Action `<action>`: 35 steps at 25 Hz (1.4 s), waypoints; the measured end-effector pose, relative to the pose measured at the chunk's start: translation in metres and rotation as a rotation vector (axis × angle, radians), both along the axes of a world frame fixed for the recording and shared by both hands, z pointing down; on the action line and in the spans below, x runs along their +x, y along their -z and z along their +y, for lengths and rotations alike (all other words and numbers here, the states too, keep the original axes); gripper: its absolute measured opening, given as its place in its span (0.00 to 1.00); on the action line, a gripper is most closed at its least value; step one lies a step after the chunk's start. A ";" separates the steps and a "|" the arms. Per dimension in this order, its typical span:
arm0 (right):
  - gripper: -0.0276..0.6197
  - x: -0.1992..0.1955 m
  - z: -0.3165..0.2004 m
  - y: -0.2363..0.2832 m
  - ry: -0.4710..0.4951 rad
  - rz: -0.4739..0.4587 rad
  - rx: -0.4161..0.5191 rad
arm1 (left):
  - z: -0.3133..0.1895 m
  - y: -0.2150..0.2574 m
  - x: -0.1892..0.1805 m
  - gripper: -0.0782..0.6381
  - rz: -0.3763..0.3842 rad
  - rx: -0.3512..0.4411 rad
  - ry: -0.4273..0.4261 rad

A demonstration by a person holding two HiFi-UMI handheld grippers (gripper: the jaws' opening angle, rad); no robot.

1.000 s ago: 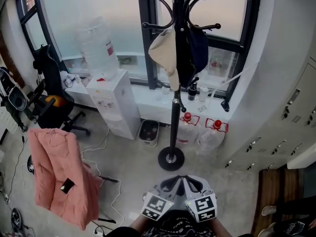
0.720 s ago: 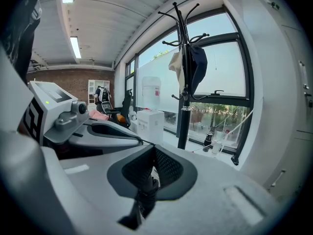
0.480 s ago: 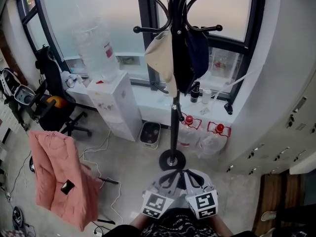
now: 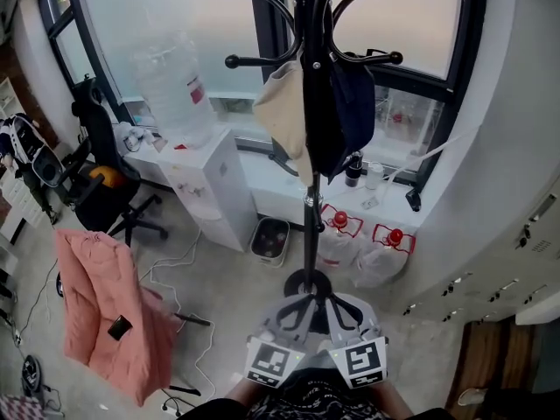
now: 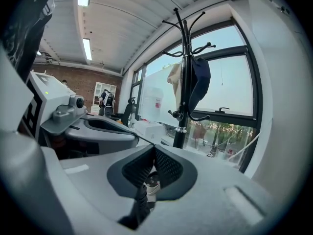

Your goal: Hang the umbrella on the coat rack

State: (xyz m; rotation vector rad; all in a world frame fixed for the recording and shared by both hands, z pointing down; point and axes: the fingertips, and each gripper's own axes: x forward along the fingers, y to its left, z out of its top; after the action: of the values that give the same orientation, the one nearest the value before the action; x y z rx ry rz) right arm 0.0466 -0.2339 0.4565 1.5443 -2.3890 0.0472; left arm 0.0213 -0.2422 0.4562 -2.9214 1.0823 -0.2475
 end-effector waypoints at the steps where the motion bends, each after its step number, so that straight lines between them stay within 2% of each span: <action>1: 0.05 0.001 -0.003 0.002 0.009 0.000 0.005 | -0.003 0.002 0.001 0.12 -0.003 0.007 0.005; 19: 0.05 0.016 -0.073 0.047 0.159 0.044 0.127 | -0.071 0.049 0.019 0.12 -0.018 0.132 0.082; 23: 0.05 0.012 -0.084 0.057 0.186 0.051 0.159 | -0.085 0.059 0.016 0.12 -0.014 0.135 0.113; 35: 0.05 0.012 -0.106 0.076 0.199 0.047 0.210 | -0.109 0.079 0.012 0.12 -0.089 0.185 0.149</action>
State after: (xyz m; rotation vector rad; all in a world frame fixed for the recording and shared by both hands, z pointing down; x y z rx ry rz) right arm 0.0589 -0.3397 0.3801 1.3646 -2.5649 -0.2872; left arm 0.0336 -0.3512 0.3770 -2.6462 1.2381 -0.2617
